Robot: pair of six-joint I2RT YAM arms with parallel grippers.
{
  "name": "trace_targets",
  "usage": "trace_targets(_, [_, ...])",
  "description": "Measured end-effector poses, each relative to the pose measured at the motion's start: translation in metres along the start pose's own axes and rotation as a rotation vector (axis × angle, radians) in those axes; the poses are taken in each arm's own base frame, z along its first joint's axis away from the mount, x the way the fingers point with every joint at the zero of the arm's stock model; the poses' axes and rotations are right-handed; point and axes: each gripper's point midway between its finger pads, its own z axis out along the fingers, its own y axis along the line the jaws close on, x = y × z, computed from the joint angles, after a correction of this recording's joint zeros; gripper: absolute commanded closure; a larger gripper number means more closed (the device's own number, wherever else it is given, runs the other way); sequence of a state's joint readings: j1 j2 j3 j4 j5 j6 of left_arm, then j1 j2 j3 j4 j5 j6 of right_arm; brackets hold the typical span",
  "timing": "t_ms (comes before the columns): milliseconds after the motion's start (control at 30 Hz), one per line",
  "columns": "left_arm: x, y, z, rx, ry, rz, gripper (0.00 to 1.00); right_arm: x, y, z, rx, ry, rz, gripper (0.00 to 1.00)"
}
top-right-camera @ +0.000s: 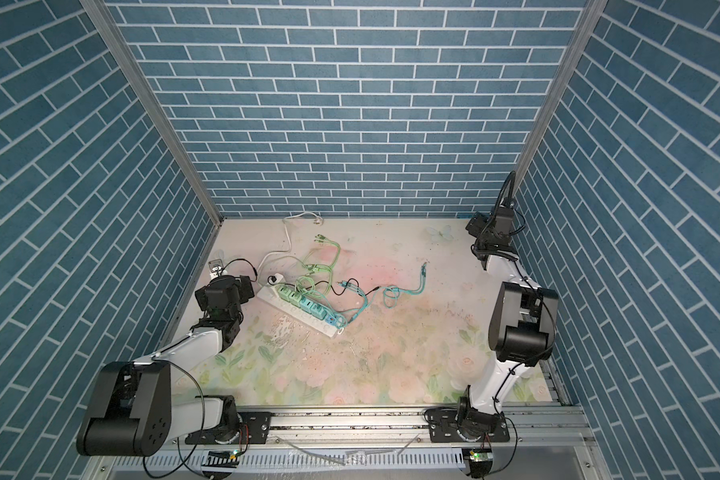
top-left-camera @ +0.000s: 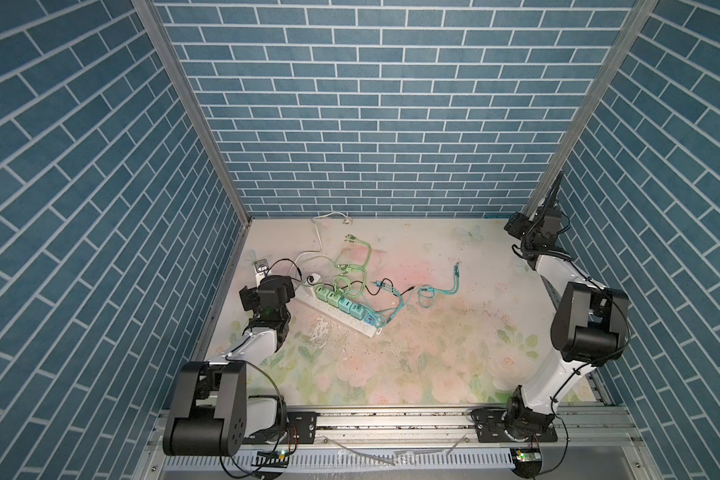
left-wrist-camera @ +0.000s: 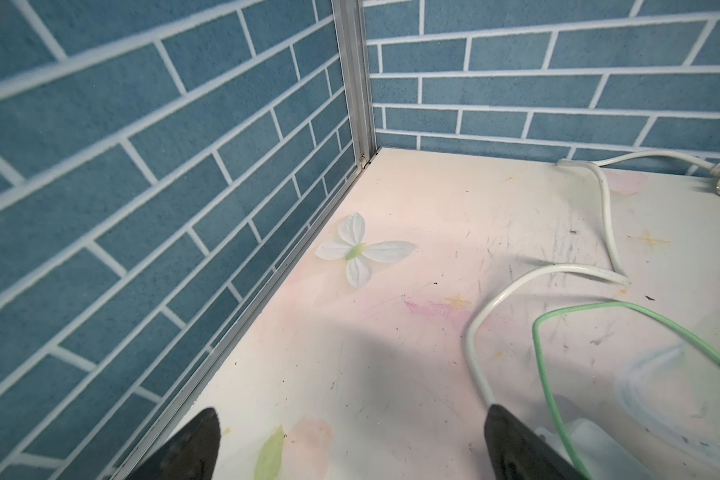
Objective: Insert the plug
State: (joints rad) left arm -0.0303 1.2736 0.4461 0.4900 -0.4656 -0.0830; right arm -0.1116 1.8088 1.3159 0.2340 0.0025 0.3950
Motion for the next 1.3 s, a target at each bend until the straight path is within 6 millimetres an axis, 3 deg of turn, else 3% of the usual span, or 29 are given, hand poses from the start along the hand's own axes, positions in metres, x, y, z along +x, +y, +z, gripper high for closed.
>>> trace_targets(133, [-0.001,-0.005,0.001,0.025,-0.026,-0.013,0.0,-0.001,0.038,-0.002,-0.142,-0.02,-0.035,0.14])
trace_targets(233, [0.007,-0.006,0.002,0.032,-0.032,-0.017,0.0,0.009,0.065,-0.006,-0.247,-0.009,-0.084,0.12])
trace_targets(267, [0.011,-0.006,0.002,0.033,-0.028,-0.015,0.0,0.016,0.072,-0.008,-0.279,0.001,-0.096,0.03])
trace_targets(300, [0.015,-0.006,0.003,0.034,-0.023,-0.013,0.0,0.025,0.08,-0.011,-0.314,0.009,-0.115,0.01])
trace_targets(500, [0.013,-0.007,0.003,0.042,-0.05,-0.027,0.01,0.093,0.099,-0.051,-0.497,0.082,-0.161,0.01])
trace_targets(800, [0.014,-0.01,0.006,0.05,-0.07,-0.036,0.0,0.145,0.073,-0.137,-0.538,0.104,-0.198,0.01])
trace_targets(933, [0.015,-0.011,0.007,0.055,-0.069,-0.03,0.0,0.15,0.047,-0.162,-0.432,0.056,-0.254,0.01])
trace_targets(1133, [0.02,-0.013,0.01,0.055,-0.061,-0.021,0.01,0.123,0.008,-0.167,-0.198,-0.075,-0.329,0.01])
trace_targets(1300, [0.017,-0.015,0.008,0.061,-0.081,-0.023,0.01,0.147,-0.026,-0.152,-0.051,-0.05,-0.334,0.01])
